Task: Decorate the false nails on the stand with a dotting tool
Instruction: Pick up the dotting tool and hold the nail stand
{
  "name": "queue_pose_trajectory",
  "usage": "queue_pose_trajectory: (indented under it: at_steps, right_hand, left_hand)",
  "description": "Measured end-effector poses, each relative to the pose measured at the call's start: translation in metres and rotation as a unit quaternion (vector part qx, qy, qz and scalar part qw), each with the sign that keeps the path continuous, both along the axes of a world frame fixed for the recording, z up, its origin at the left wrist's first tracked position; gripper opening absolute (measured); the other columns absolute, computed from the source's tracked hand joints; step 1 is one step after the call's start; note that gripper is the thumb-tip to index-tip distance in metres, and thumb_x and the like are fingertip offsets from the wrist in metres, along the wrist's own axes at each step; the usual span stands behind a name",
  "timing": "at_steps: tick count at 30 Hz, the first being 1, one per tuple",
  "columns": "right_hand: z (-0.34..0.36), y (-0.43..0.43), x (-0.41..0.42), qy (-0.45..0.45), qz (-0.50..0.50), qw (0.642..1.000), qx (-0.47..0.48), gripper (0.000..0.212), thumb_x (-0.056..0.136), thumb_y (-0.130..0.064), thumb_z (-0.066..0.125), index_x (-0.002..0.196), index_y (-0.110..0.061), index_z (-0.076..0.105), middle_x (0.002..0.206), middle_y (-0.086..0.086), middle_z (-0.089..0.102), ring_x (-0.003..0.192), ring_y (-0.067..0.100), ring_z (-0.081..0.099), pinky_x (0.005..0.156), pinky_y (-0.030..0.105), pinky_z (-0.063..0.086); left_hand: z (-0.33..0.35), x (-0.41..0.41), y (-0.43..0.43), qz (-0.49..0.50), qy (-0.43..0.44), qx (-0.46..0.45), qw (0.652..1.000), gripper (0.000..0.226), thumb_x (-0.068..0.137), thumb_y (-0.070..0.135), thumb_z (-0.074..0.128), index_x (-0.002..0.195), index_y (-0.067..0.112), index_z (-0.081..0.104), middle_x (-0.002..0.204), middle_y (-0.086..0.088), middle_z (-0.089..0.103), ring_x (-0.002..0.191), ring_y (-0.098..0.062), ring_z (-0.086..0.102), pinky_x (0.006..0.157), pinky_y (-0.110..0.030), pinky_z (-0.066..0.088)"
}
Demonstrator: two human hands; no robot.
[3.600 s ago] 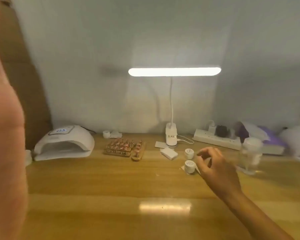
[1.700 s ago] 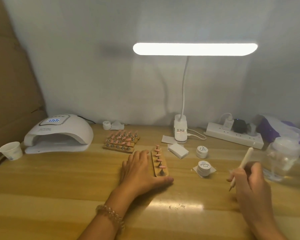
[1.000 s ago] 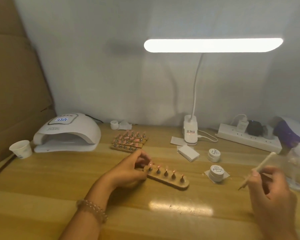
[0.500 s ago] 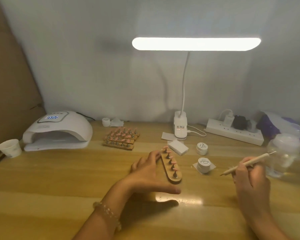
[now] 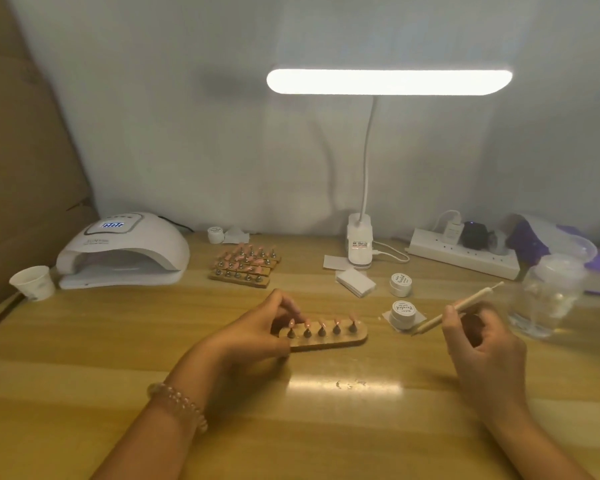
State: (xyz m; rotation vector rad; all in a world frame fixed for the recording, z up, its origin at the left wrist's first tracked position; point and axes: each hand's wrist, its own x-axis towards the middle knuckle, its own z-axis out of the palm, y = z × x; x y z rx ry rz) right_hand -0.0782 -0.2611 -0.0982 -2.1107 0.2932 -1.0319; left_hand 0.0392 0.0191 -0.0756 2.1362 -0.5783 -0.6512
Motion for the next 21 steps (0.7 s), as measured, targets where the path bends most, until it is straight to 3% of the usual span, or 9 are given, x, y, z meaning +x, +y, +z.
queue_pose_trajectory:
  at_steps: [4, 8, 11, 13, 15, 18, 21]
  right_hand:
    - [0.004, 0.006, -0.002, -0.035, 0.036, 0.995, 0.087, 0.017, 0.094, -0.017, 0.063, 0.085, -0.013, 0.050, 0.061, 0.009, 0.061, 0.052, 0.019, 0.059, 0.050, 0.030, 0.050]
    - [0.008, 0.022, 0.002, -0.067, 0.073, 0.986, 0.134, 0.031, 0.098, -0.018, 0.060, 0.075, -0.024, 0.039, 0.057, 0.015, 0.048, 0.045, 0.010, 0.047, 0.043, 0.023, 0.039]
    - [0.008, 0.039, 0.007, -0.039, 0.109, 0.981, 0.153, 0.013, 0.104, -0.028, 0.045, 0.092, -0.030, 0.049, 0.066, 0.005, 0.066, 0.049, 0.007, 0.053, 0.046, 0.018, 0.043]
    - [0.002, 0.048, 0.008, 0.019, 0.130, 0.986, 0.108, 0.024, 0.102, -0.038, 0.038, 0.108, -0.026, 0.057, 0.079, 0.000, 0.071, 0.053, 0.008, 0.059, 0.048, 0.025, 0.050]
    - [-0.004, 0.052, 0.007, 0.067, 0.142, 0.988, -0.004, 0.031, 0.099, -0.043, 0.038, 0.104, -0.024, 0.062, 0.079, -0.007, 0.069, 0.059, 0.009, 0.063, 0.053, 0.036, 0.053]
    - [-0.009, 0.052, 0.005, 0.092, 0.118, 0.978, -0.146, 0.023, 0.096, -0.044, 0.043, 0.097, -0.025, 0.057, 0.076, -0.021, 0.057, 0.066, 0.010, 0.059, 0.053, 0.034, 0.046]
    - [-0.011, 0.053, 0.008, 0.121, 0.111, 0.970, -0.180, 0.015, 0.094, -0.037, 0.059, 0.102, -0.026, 0.054, 0.080, -0.019, 0.061, 0.069, 0.012, 0.062, 0.052, 0.034, 0.049]
  left_hand:
    - [-0.008, -0.006, 0.004, 0.037, -0.049, -0.032, 0.998, 0.049, 0.086, 0.000, 0.067, 0.121, 0.027, 0.047, 0.130, 0.010, 0.053, 0.125, -0.004, 0.048, 0.104, -0.018, 0.040]
    - [-0.020, -0.013, 0.001, 0.076, -0.116, -0.061, 0.988, 0.042, 0.087, -0.001, 0.063, 0.116, 0.028, 0.054, 0.124, 0.010, 0.060, 0.120, -0.005, 0.054, 0.101, -0.019, 0.042]
    - [-0.022, -0.014, -0.001, 0.081, -0.128, -0.067, 0.986, 0.041, 0.088, -0.004, 0.060, 0.114, 0.028, 0.054, 0.124, 0.011, 0.062, 0.120, -0.004, 0.055, 0.106, -0.026, 0.043]
    - [-0.024, -0.014, -0.002, 0.080, -0.135, -0.070, 0.985, 0.043, 0.087, -0.005, 0.059, 0.114, 0.028, 0.054, 0.124, 0.013, 0.062, 0.120, -0.001, 0.055, 0.108, -0.030, 0.043]
    - [-0.025, -0.014, -0.003, 0.069, -0.130, -0.070, 0.987, 0.042, 0.087, 0.000, 0.064, 0.115, 0.030, 0.054, 0.125, 0.015, 0.062, 0.121, 0.000, 0.054, 0.109, -0.033, 0.043]
    - [-0.026, -0.013, -0.006, 0.079, -0.145, -0.059, 0.985, 0.035, 0.086, 0.023, 0.074, 0.115, 0.034, 0.056, 0.123, 0.018, 0.062, 0.120, -0.002, 0.055, 0.109, -0.039, 0.043]
    - [-0.026, -0.013, -0.010, 0.094, -0.191, -0.037, 0.976, 0.030, 0.085, 0.035, 0.074, 0.111, 0.038, 0.059, 0.113, 0.024, 0.061, 0.111, 0.003, 0.056, 0.106, -0.041, 0.042]
